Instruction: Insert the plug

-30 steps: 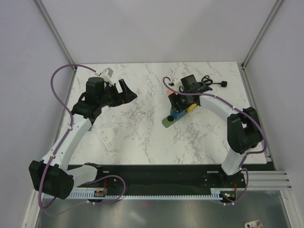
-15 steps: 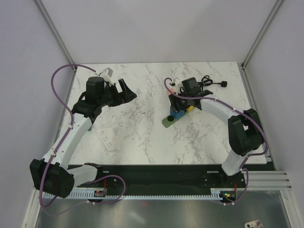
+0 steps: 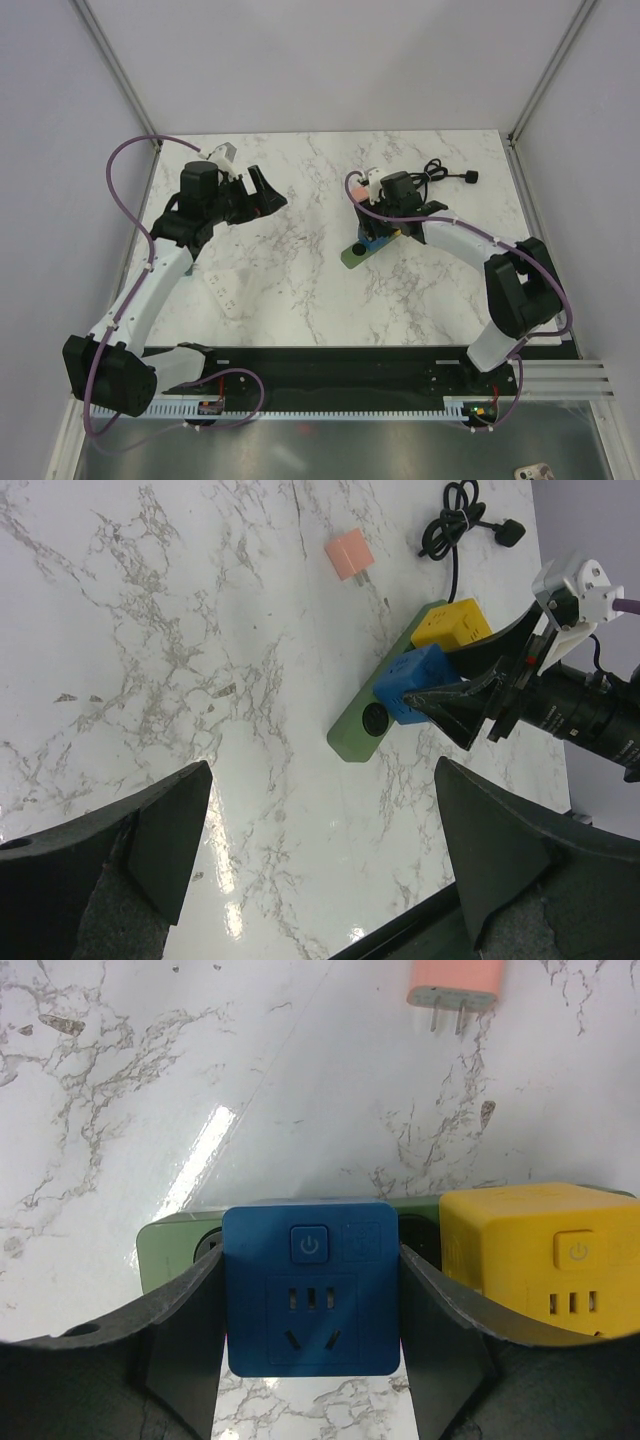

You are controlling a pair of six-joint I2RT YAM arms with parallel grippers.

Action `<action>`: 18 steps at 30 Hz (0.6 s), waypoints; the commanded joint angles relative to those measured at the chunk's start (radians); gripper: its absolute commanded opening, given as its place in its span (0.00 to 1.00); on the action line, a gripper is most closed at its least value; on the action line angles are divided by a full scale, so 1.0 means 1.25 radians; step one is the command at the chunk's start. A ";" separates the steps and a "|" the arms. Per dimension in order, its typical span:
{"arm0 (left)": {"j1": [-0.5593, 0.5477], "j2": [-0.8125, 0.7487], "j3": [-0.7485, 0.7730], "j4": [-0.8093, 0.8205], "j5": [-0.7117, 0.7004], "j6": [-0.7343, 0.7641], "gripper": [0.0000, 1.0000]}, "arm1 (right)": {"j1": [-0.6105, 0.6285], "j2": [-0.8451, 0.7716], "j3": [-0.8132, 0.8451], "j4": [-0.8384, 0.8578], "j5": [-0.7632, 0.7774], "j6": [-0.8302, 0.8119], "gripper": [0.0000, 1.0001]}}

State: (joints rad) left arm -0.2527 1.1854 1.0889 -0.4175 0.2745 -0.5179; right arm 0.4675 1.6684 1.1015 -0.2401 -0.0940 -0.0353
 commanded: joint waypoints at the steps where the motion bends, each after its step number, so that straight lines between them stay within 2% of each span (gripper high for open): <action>1: 0.005 0.003 -0.004 0.025 0.007 0.003 1.00 | 0.002 -0.012 -0.013 -0.165 0.047 0.053 0.62; 6: 0.005 0.000 -0.006 0.025 0.000 0.006 1.00 | 0.002 -0.052 0.033 -0.165 0.036 0.060 0.75; 9: 0.006 0.000 -0.006 0.025 -0.002 0.008 1.00 | 0.002 -0.060 0.077 -0.172 0.014 0.050 0.86; 10: 0.006 -0.001 -0.006 0.025 -0.002 0.008 1.00 | 0.002 -0.060 0.102 -0.183 0.015 0.049 0.96; 11: 0.007 -0.002 -0.006 0.025 -0.004 0.009 1.00 | 0.002 -0.057 0.115 -0.191 0.019 0.048 0.98; 12: 0.007 -0.002 -0.006 0.025 -0.005 0.009 1.00 | 0.002 -0.047 0.157 -0.225 0.036 0.037 0.98; 18: 0.010 -0.006 -0.005 0.024 -0.008 0.009 1.00 | 0.002 -0.077 0.207 -0.262 0.045 0.050 0.96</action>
State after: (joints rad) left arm -0.2478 1.1854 1.0885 -0.4175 0.2710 -0.5179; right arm 0.4686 1.6226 1.3128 -0.5224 -0.0547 0.0162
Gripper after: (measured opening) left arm 0.996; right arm 0.973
